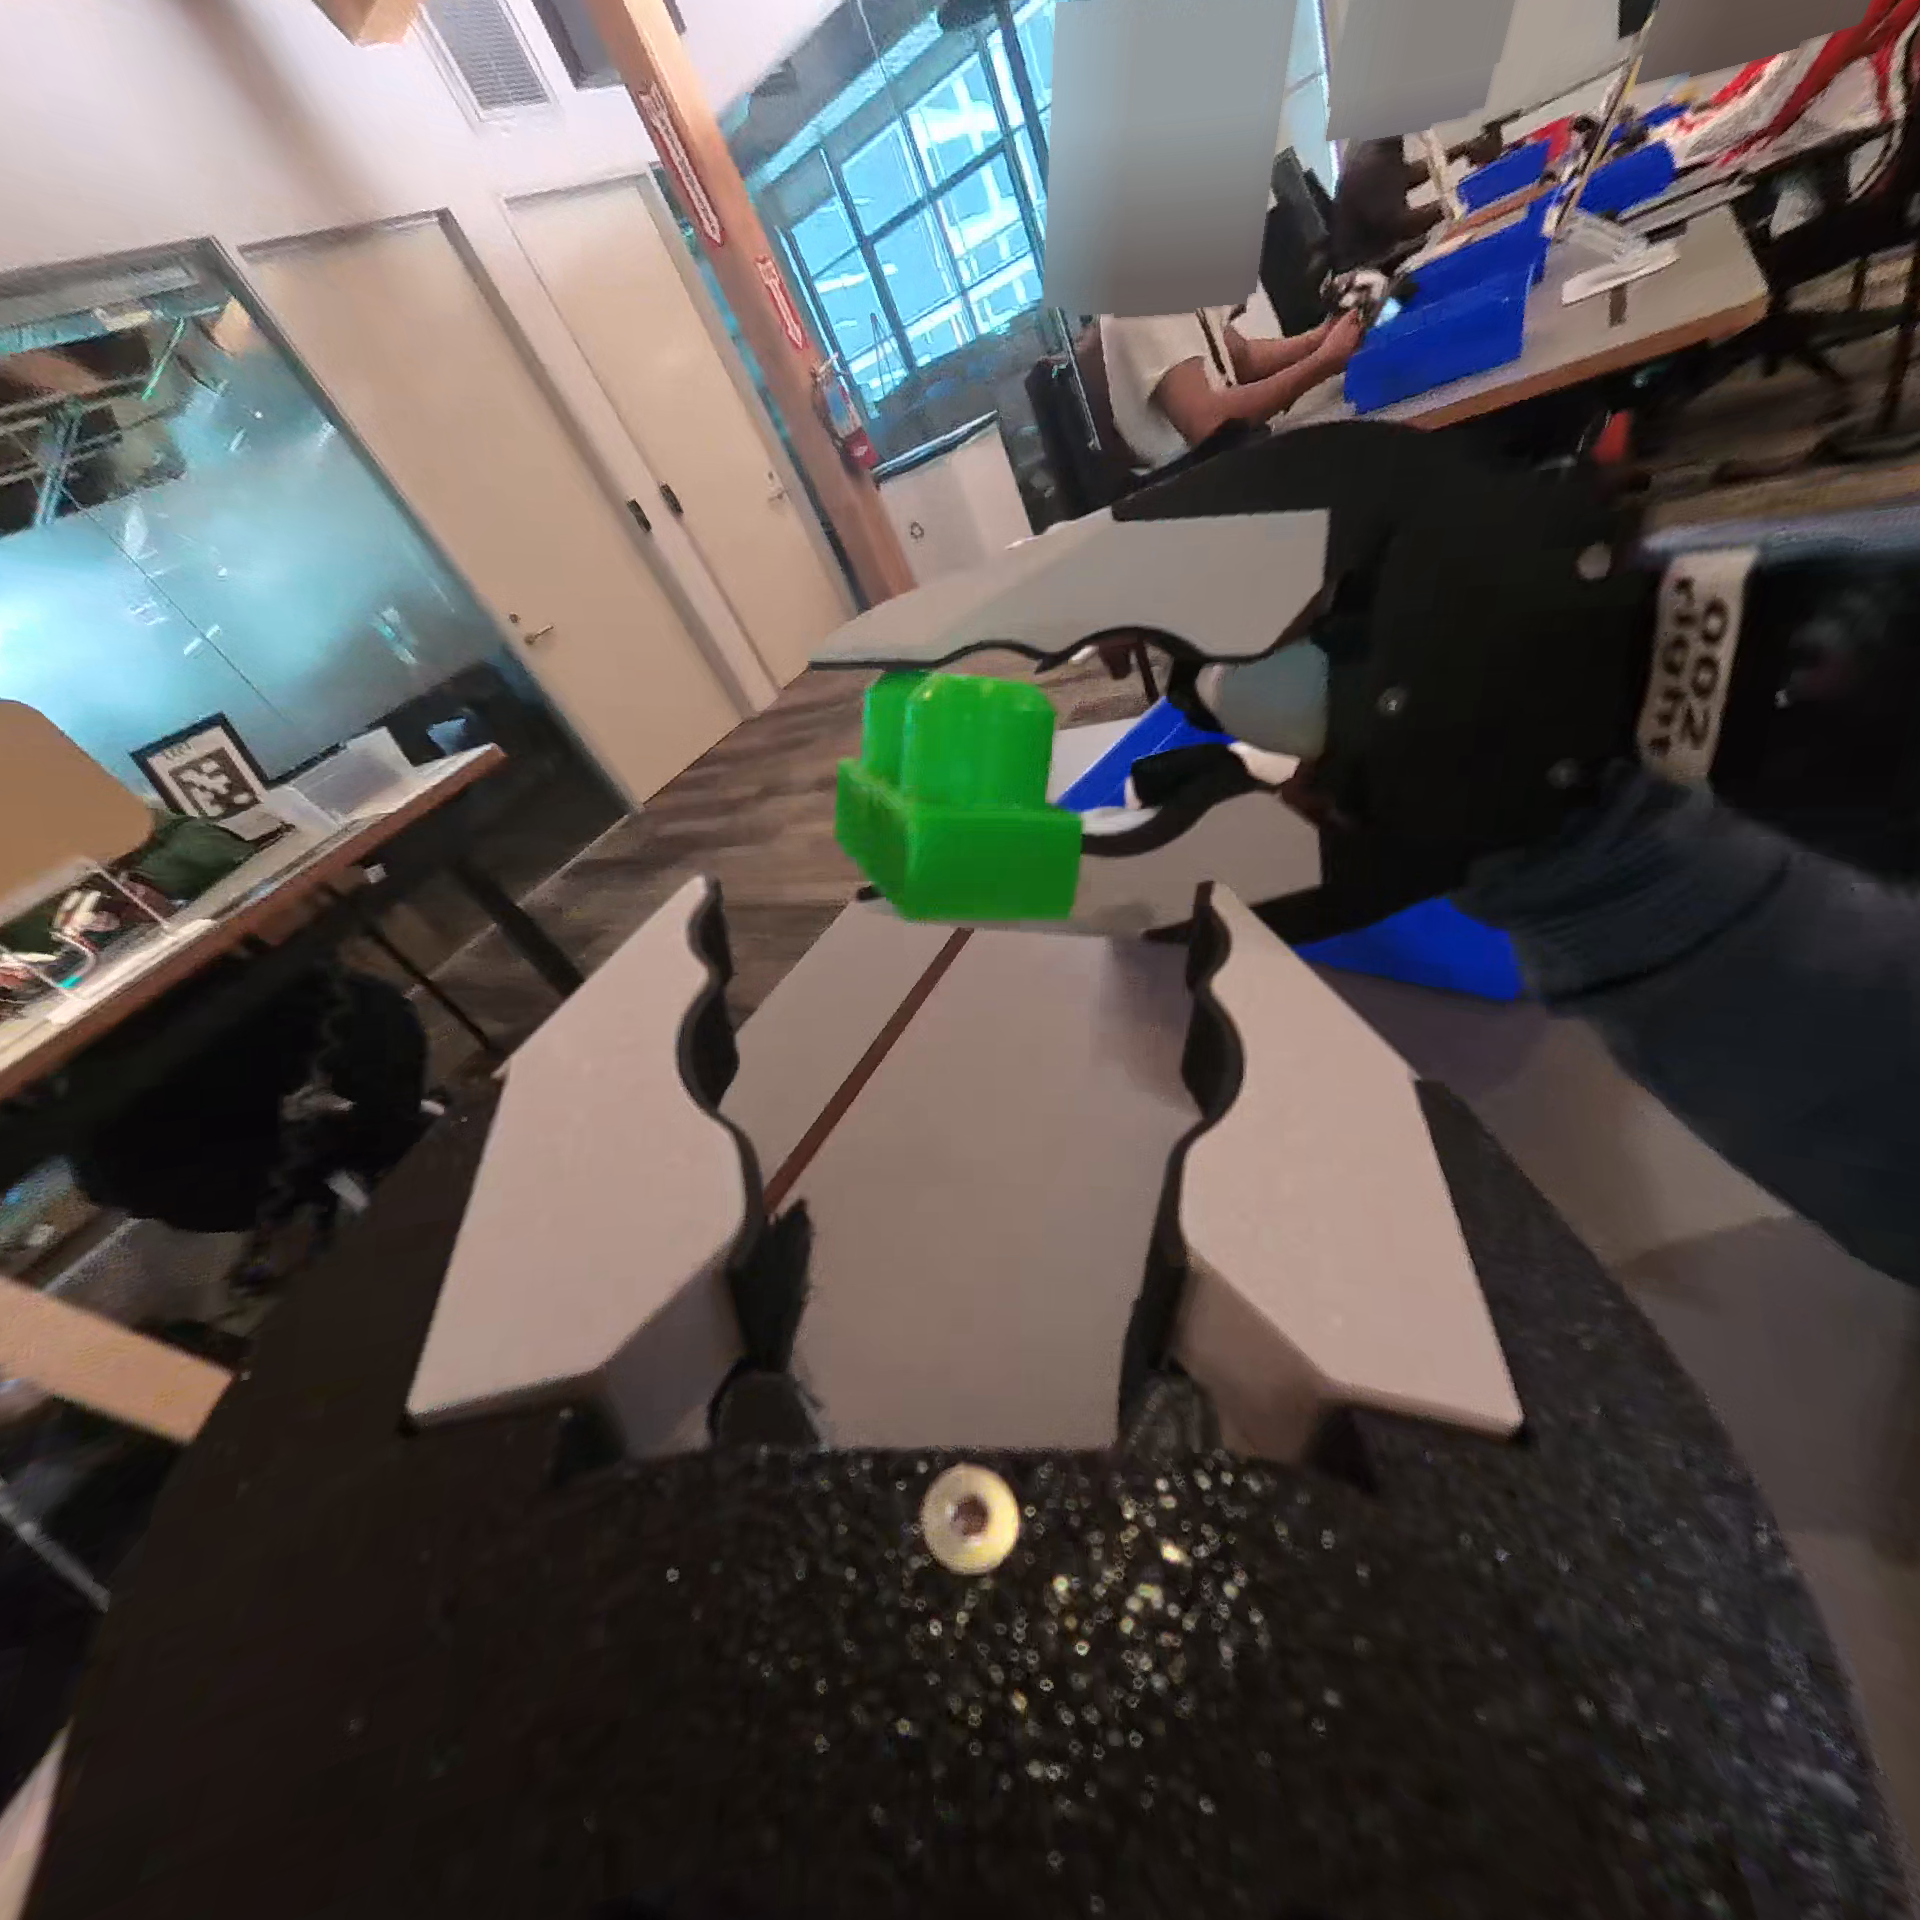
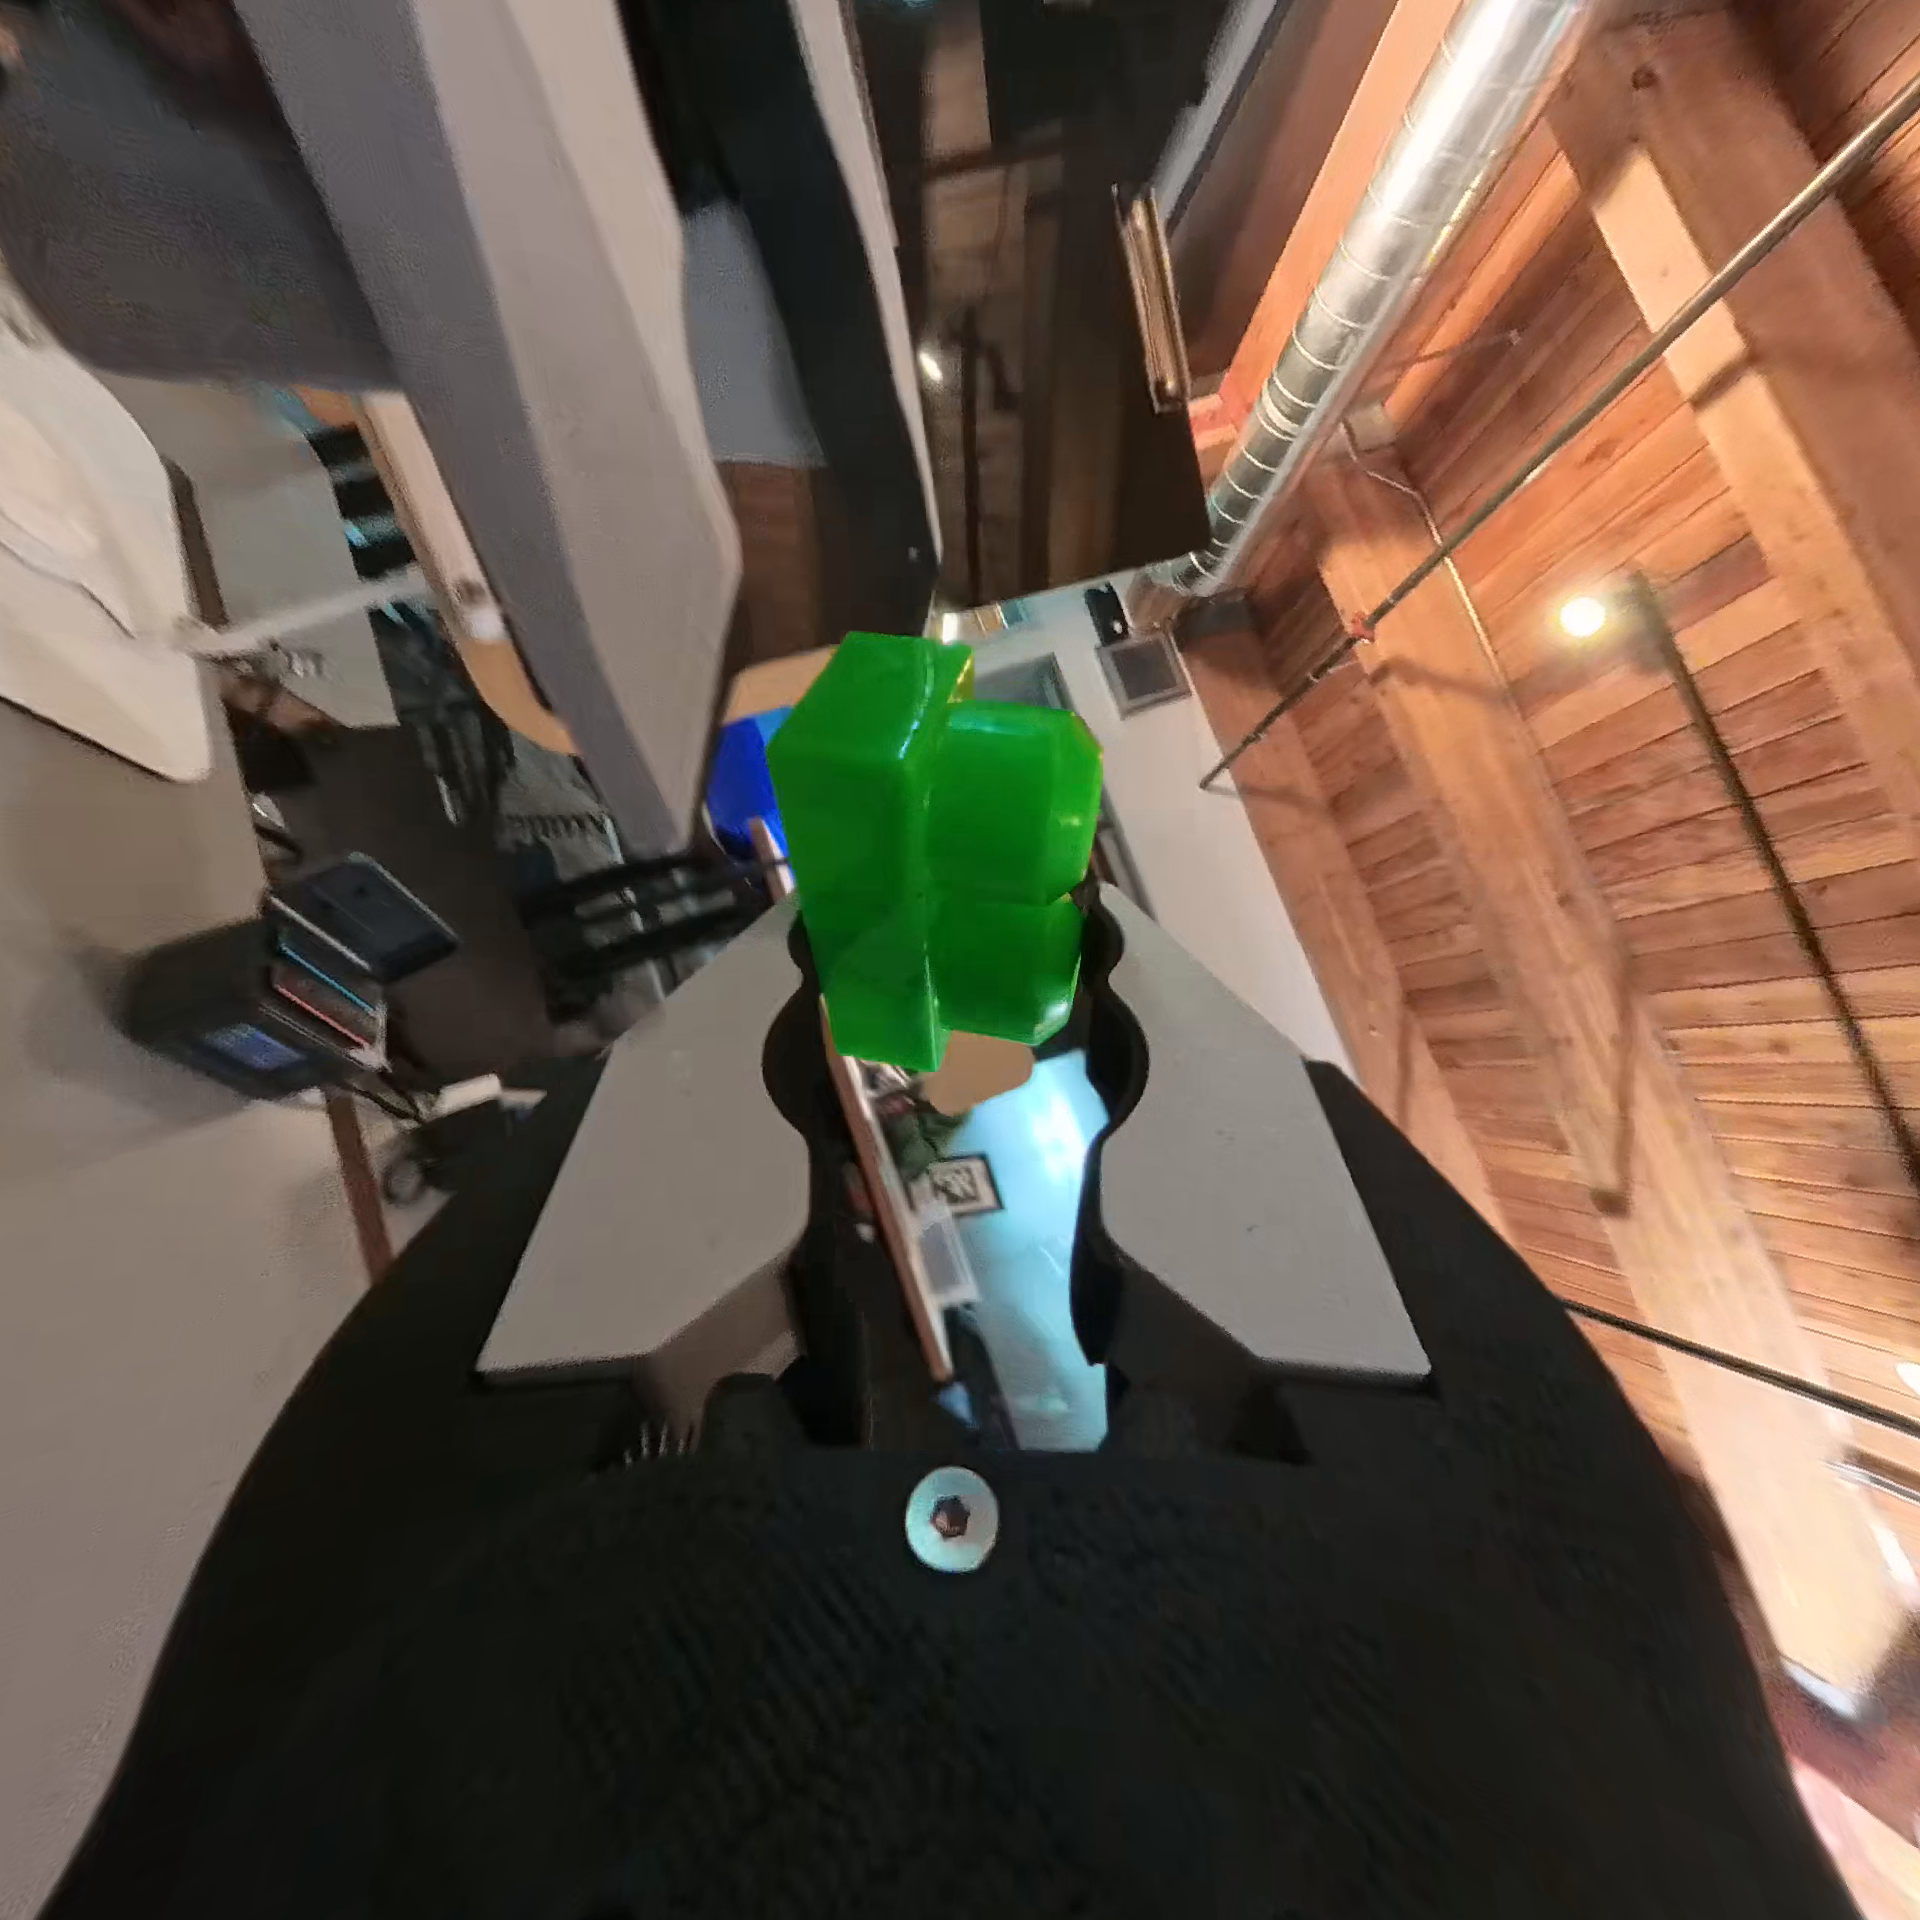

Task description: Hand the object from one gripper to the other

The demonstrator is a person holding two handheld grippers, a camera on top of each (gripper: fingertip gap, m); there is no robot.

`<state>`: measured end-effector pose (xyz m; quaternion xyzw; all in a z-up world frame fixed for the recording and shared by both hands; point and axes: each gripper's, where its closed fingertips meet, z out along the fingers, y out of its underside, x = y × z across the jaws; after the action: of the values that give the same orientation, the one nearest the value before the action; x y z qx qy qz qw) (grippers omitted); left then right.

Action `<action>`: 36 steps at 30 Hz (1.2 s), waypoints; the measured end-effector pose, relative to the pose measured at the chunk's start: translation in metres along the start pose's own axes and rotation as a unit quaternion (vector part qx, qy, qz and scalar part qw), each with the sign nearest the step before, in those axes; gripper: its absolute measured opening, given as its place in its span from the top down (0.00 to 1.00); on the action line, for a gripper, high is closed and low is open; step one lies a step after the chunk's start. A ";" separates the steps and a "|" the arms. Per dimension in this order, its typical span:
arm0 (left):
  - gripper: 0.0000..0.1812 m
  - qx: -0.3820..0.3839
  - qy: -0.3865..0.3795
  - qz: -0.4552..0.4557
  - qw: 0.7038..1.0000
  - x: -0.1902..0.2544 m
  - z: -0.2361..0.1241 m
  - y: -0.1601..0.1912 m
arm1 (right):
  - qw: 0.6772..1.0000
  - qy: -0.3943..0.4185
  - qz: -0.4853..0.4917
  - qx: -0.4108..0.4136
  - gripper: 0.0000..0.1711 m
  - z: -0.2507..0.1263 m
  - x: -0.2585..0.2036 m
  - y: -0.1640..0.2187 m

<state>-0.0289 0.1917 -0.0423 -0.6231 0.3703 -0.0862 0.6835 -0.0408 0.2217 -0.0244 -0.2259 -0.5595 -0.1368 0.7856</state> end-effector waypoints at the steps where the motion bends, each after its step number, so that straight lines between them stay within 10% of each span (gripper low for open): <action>1: 0.54 0.003 -0.002 -0.005 1.000 0.001 0.005 0.001 | 1.000 0.001 -0.012 -0.010 0.72 0.002 -0.001 0.001; 12: 0.81 0.016 -0.026 -0.038 0.999 -0.016 -0.003 0.004 | 0.999 0.012 -0.036 0.025 0.74 0.009 -0.008 -0.020; 17: 0.82 0.073 0.197 -0.278 0.937 0.001 -0.029 -0.007 | 0.985 -0.067 0.093 0.133 0.51 -0.009 -0.015 -0.049; 25: 0.81 0.069 0.386 -0.361 0.846 0.032 -0.054 -0.007 | 0.947 -0.150 0.179 0.220 0.63 -0.039 -0.015 -0.080; 36: 0.78 0.076 0.349 -0.324 0.876 0.031 -0.041 -0.008 | 0.935 -0.181 0.224 0.207 0.75 -0.041 -0.014 -0.071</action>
<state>-0.0296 0.1396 -0.0450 -0.5837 0.3544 -0.5427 0.4891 -0.0454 0.1392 -0.0341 -0.1989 -0.6429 0.2047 0.7108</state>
